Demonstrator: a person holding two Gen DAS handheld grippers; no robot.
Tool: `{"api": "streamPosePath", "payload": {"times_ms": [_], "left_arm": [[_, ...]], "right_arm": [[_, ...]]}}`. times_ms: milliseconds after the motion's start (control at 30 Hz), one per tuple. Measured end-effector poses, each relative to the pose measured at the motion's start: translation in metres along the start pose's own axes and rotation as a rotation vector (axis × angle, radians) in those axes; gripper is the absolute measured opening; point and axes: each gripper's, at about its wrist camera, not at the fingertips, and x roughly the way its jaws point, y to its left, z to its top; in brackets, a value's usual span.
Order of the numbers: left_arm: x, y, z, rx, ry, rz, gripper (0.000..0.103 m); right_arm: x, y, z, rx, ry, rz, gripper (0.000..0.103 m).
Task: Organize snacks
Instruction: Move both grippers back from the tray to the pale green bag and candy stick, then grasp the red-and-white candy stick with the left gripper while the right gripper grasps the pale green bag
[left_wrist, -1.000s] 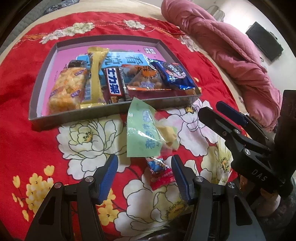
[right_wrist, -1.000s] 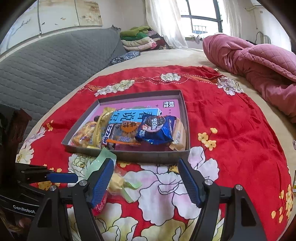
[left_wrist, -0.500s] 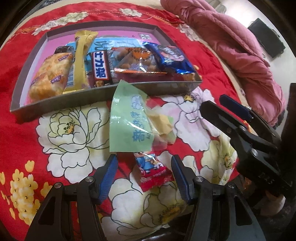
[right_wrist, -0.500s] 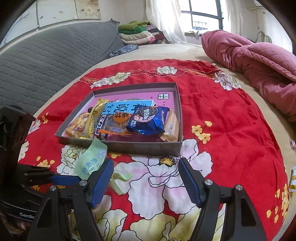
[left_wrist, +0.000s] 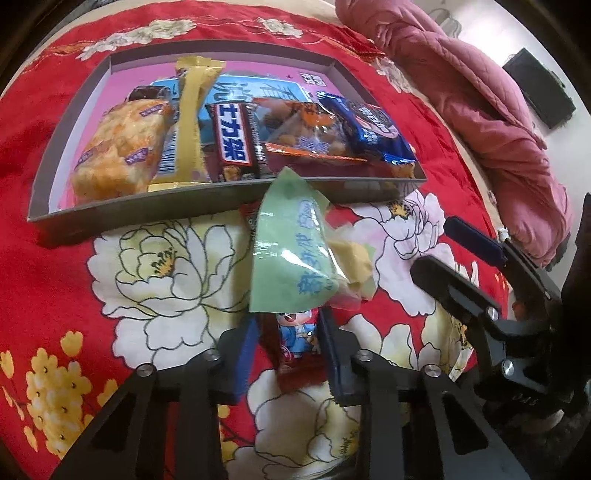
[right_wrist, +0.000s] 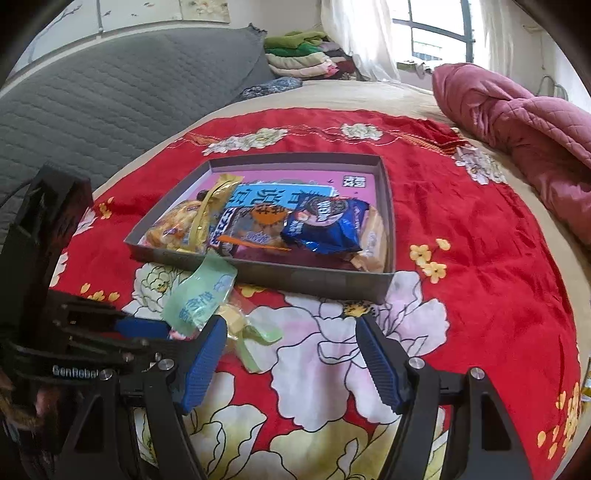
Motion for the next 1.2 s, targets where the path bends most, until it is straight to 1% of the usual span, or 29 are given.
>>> {"api": "streamPosePath", "payload": {"times_ms": [133, 200, 267, 300, 400, 567, 767, 800, 833, 867, 900, 933, 967, 1033, 1200], "left_arm": [[-0.004, 0.007, 0.001, -0.001, -0.002, -0.005, 0.031], [-0.005, 0.009, 0.001, 0.0, -0.007, -0.002, 0.029], [-0.007, 0.014, 0.002, -0.009, -0.01, -0.002, 0.028], [-0.008, 0.016, 0.003, -0.015, -0.01, -0.003, 0.028], [-0.008, 0.021, 0.003, -0.024, -0.007, -0.012, 0.028], [-0.005, 0.022, 0.003, -0.022, 0.001, -0.015, 0.028], [-0.002, 0.025, 0.003, -0.029, 0.011, -0.027, 0.028], [-0.002, 0.025, 0.003, -0.029, 0.013, -0.028, 0.028], [-0.001, 0.025, 0.004, -0.029, 0.014, -0.028, 0.028], [0.0, 0.024, 0.004, -0.029, 0.016, -0.028, 0.028], [0.001, 0.024, 0.005, -0.029, 0.018, -0.028, 0.028], [0.001, 0.023, 0.005, -0.028, 0.019, -0.027, 0.028], [0.002, 0.022, 0.006, -0.025, 0.02, -0.025, 0.028], [0.004, 0.02, 0.008, -0.022, 0.022, -0.022, 0.028], [0.01, 0.008, 0.013, 0.015, 0.017, 0.003, 0.028]], "right_arm": [[0.005, 0.009, -0.002, -0.057, 0.018, 0.026, 0.072], [0.01, 0.017, -0.004, -0.115, 0.025, 0.028, 0.072], [0.015, 0.026, -0.007, -0.168, 0.033, 0.03, 0.077], [0.018, 0.029, -0.008, -0.186, 0.038, 0.03, 0.082], [0.026, 0.036, -0.01, -0.228, 0.048, 0.036, 0.082], [0.041, 0.043, -0.008, -0.288, 0.06, 0.008, 0.082], [0.051, 0.05, -0.009, -0.378, 0.034, -0.017, 0.082], [0.052, 0.052, -0.01, -0.4, 0.031, -0.02, 0.079], [0.053, 0.053, -0.011, -0.415, 0.027, -0.022, 0.07], [0.054, 0.054, -0.011, -0.429, 0.02, -0.022, 0.065], [0.056, 0.054, -0.011, -0.439, 0.016, -0.02, 0.054], [0.057, 0.054, -0.011, -0.441, 0.017, -0.019, 0.05], [0.058, 0.052, -0.01, -0.435, 0.02, -0.017, 0.049], [0.055, 0.048, -0.009, -0.406, 0.018, 0.013, 0.042], [0.041, 0.034, -0.007, -0.306, 0.002, 0.042, 0.04]]}}
